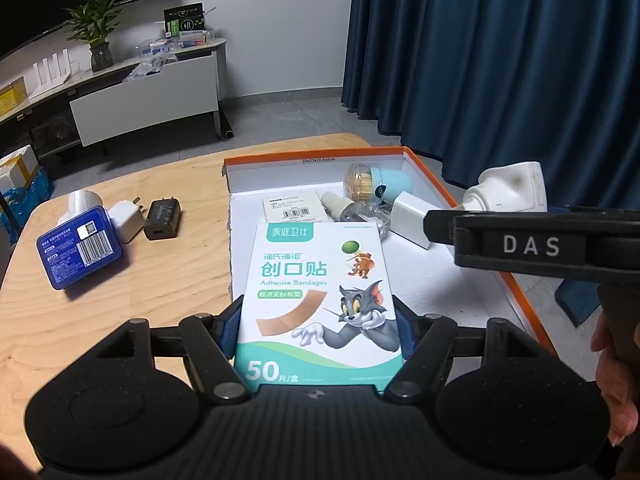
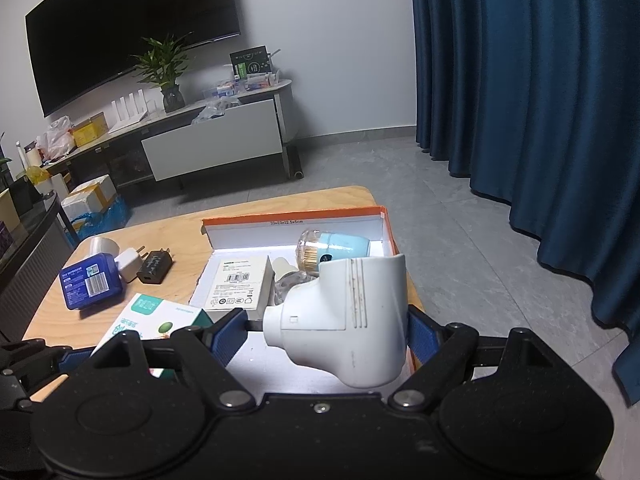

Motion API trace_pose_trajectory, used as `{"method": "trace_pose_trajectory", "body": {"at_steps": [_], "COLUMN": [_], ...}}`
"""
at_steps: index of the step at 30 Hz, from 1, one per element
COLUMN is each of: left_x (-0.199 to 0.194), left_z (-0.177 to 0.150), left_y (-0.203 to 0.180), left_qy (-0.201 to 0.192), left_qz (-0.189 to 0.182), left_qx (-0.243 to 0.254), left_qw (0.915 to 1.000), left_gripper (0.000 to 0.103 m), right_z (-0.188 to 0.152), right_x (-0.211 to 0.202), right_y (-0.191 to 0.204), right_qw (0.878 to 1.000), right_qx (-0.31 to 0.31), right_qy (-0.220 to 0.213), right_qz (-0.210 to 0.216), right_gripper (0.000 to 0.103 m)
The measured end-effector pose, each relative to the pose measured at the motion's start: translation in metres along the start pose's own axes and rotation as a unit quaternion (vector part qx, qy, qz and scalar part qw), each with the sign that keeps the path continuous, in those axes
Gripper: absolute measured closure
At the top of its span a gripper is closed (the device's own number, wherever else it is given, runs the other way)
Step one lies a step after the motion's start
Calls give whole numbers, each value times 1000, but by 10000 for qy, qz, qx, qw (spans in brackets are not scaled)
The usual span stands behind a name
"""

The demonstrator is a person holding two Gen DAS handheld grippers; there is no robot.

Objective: Organize rigid objects
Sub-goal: 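Lower the bandage box and plug adapter into the white box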

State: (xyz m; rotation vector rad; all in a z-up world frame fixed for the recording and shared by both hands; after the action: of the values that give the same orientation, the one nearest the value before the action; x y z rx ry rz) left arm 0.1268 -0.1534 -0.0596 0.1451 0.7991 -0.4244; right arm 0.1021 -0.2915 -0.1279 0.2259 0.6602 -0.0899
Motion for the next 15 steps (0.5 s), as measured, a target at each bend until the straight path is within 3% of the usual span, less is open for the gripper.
{"method": "trace_pose_trajectory", "body": {"at_steps": [15], "left_x": [11], "left_z": [1], "left_y": [-7], "left_qy": [81], "left_qz": [-79], "left_qx": [86], "left_qw": [9999], "left_gripper": [31], "right_z": [3], "right_x": [14], "right_y": [-1], "right_qw": [10000], "right_qx": [22], "right_qy": [77], "right_qz": [-11], "right_gripper": [5]}}
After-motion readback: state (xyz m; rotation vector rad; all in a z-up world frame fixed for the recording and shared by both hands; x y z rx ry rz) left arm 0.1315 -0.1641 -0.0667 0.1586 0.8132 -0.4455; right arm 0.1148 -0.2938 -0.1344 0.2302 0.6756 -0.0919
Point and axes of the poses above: each gripper's, at about its wrist camera, not at the fingertips, and x roughly the way its jaws point, y to its left, z to its top, the point moved 5 cm from there along x, roughly the way its jaws point, and after that the axes turned 2 degrees about y, right-handed, at the moved point
